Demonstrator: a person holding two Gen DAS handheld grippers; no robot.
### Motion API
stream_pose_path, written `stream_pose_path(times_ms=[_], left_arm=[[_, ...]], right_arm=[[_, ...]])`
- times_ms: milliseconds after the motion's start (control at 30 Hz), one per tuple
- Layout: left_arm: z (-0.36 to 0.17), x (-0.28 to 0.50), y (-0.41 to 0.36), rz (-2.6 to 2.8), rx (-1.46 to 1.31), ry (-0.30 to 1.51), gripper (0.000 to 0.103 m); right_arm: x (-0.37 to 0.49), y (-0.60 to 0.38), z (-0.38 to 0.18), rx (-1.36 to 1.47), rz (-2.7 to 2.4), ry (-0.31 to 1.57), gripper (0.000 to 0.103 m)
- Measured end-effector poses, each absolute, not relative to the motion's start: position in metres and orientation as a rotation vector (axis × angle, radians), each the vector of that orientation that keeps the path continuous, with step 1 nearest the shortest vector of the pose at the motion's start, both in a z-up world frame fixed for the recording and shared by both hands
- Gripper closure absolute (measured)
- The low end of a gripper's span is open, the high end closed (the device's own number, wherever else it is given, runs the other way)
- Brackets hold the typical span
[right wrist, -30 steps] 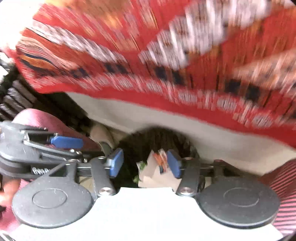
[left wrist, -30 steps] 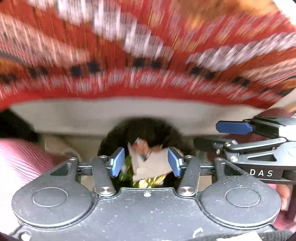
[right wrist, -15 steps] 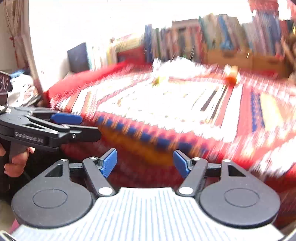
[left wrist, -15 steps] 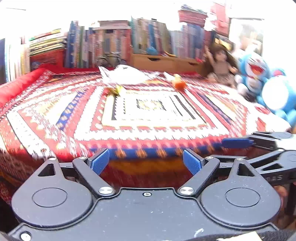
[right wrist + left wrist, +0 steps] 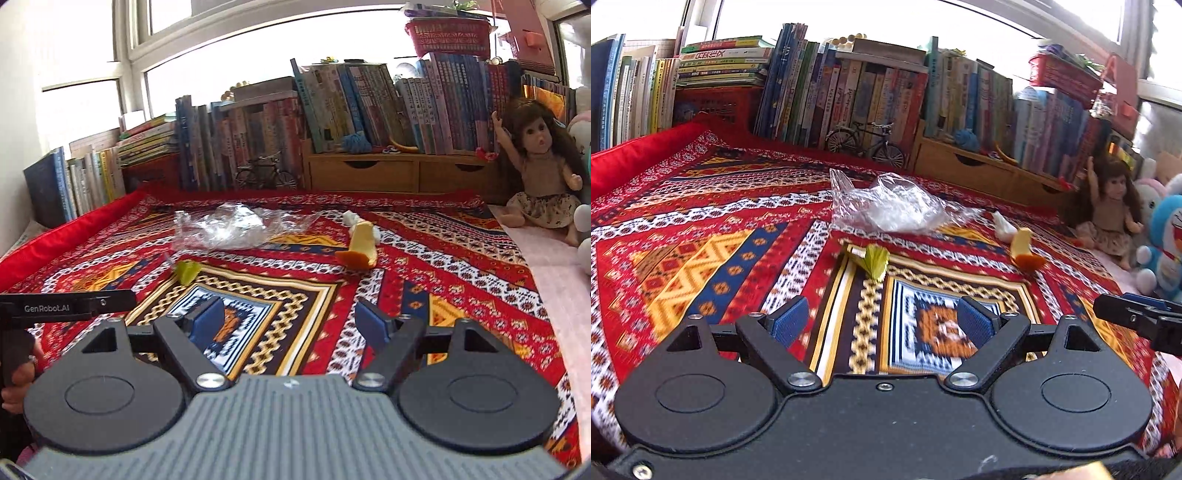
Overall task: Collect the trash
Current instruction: 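Raise both empty tools back over the patterned cloth, then grasp the green leaf scrap with the left tool while the right tool grasps the banana peel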
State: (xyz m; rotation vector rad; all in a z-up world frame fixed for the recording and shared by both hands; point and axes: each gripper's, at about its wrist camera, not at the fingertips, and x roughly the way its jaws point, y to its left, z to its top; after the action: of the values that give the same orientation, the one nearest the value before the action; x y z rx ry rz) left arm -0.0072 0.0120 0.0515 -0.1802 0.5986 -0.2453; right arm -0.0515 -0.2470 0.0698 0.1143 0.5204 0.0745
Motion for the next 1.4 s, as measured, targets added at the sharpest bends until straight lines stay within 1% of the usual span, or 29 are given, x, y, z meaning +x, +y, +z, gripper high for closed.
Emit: stream_pose_path(times_ms=[200, 300, 433, 500, 600, 633, 667, 700, 733, 767, 800, 833, 867, 967, 1167, 1400], left_arm=[[0.028, 0.039, 0.003, -0.262, -0.275, 0.598, 0.017], [0.019, 0.06, -0.003, -0.198, -0.268, 0.628, 0.017], [0.008, 0.079, -0.008, -0.153, -0.261, 0.659, 0.018], [0.005, 0.083, -0.012, -0.144, -0.229, 0.656, 0.019], [0.003, 0.085, -0.019, -0.14, -0.17, 0.644, 0.027], [0.002, 0.085, -0.021, -0.142, -0.159, 0.641, 0.034], [0.002, 0.085, -0.023, -0.142, -0.151, 0.64, 0.045], [0.003, 0.086, -0.025, -0.142, -0.143, 0.64, 0.052], [0.003, 0.086, -0.026, -0.149, -0.137, 0.642, 0.07], [0.003, 0.087, -0.026, -0.155, -0.133, 0.645, 0.085], [0.003, 0.087, -0.026, -0.163, -0.13, 0.647, 0.088], [0.004, 0.086, -0.026, -0.166, -0.127, 0.644, 0.091], [0.005, 0.084, -0.025, -0.171, -0.12, 0.638, 0.094], [0.008, 0.075, -0.026, -0.19, -0.092, 0.616, 0.095], [0.019, 0.046, -0.024, -0.244, -0.084, 0.591, 0.095], [0.031, 0.003, -0.016, -0.342, -0.117, 0.619, 0.094]], right_arm=[[0.011, -0.263, 0.05, 0.109, 0.027, 0.636, 0.016], [0.032, -0.269, 0.039, 0.106, -0.006, 0.663, 0.016], [0.059, -0.282, 0.028, 0.176, -0.043, 0.684, 0.016], [0.072, -0.288, 0.023, 0.217, -0.052, 0.687, 0.016], [0.089, -0.291, 0.018, 0.218, -0.076, 0.692, 0.016], [0.095, -0.291, 0.017, 0.215, -0.087, 0.698, 0.016], [0.099, -0.291, 0.015, 0.213, -0.092, 0.701, 0.016], [0.103, -0.29, 0.014, 0.21, -0.099, 0.702, 0.016], [0.106, -0.29, 0.013, 0.206, -0.105, 0.705, 0.018], [0.109, -0.289, 0.011, 0.201, -0.108, 0.709, 0.028], [0.111, -0.289, 0.01, 0.204, -0.108, 0.714, 0.034], [0.111, -0.289, 0.009, 0.213, -0.102, 0.72, 0.052], [0.11, -0.289, 0.009, 0.219, -0.103, 0.715, 0.054], [0.101, -0.287, 0.011, 0.213, -0.082, 0.687, 0.062], [0.069, -0.287, 0.022, 0.222, -0.03, 0.653, 0.065], [0.016, -0.268, 0.039, 0.212, 0.088, 0.618, 0.066]])
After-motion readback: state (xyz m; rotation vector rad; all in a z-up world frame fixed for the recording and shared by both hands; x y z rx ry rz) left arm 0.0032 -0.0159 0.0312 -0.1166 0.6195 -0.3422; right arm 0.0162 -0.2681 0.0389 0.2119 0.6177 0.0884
